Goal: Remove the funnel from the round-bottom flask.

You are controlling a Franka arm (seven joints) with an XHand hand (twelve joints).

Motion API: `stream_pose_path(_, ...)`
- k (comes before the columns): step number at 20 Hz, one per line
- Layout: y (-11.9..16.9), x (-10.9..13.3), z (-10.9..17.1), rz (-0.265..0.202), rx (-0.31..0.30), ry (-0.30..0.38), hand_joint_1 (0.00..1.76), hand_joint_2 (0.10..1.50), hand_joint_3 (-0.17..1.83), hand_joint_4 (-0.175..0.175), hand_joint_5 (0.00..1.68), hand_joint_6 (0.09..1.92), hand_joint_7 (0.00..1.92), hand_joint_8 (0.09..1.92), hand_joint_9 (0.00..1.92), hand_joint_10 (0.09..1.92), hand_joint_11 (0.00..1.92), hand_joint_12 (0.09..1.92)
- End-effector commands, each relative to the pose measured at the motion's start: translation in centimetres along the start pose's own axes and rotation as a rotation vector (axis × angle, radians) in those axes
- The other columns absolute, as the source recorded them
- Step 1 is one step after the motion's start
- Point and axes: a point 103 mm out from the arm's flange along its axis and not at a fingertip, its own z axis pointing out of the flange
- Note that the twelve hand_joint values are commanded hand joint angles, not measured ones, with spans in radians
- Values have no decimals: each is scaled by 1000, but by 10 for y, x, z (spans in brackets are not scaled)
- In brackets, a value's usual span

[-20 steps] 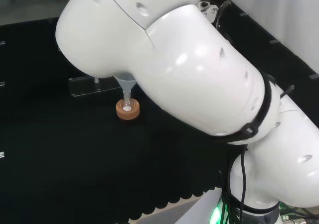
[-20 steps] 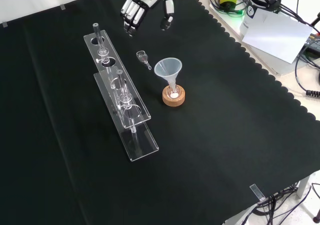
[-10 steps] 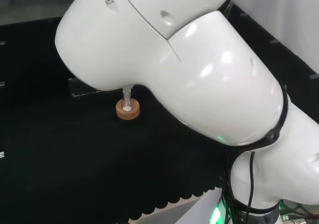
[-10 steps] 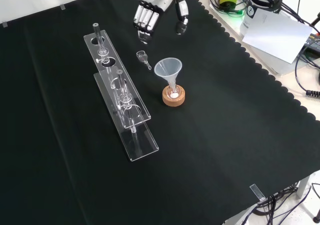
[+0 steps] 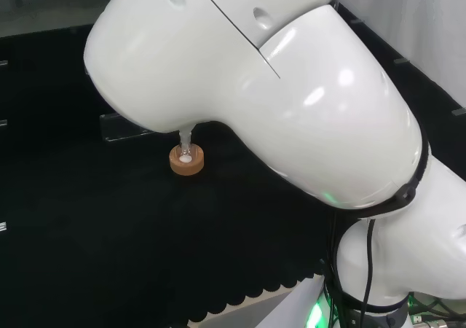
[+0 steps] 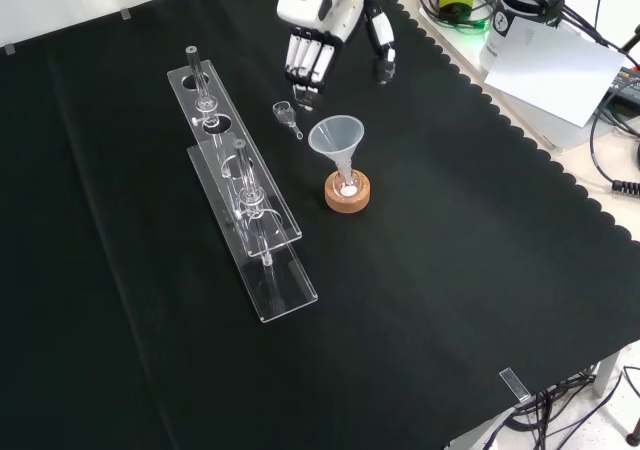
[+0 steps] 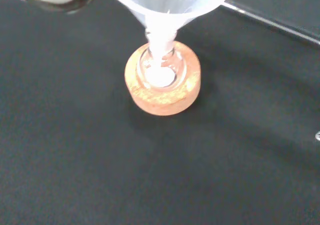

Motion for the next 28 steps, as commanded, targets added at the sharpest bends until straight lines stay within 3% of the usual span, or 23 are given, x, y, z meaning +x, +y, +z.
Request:
stream_pose_path(1,14,11,11,3,68,-11,678,592,482,-44,40,87,0,588,199,815,474,1383)
stream_pose_path(7,24,10,24,28,80,-89,660,597,456,-45,30,87,0,539,163,840,458,1392)
stream_pose_path(19,46,6,44,31,120,-110,658,601,448,-44,45,87,0,539,160,847,449,1395)
stream_pose_path(28,54,1,45,28,102,-141,664,615,429,-48,104,87,15,655,274,816,486,1376)
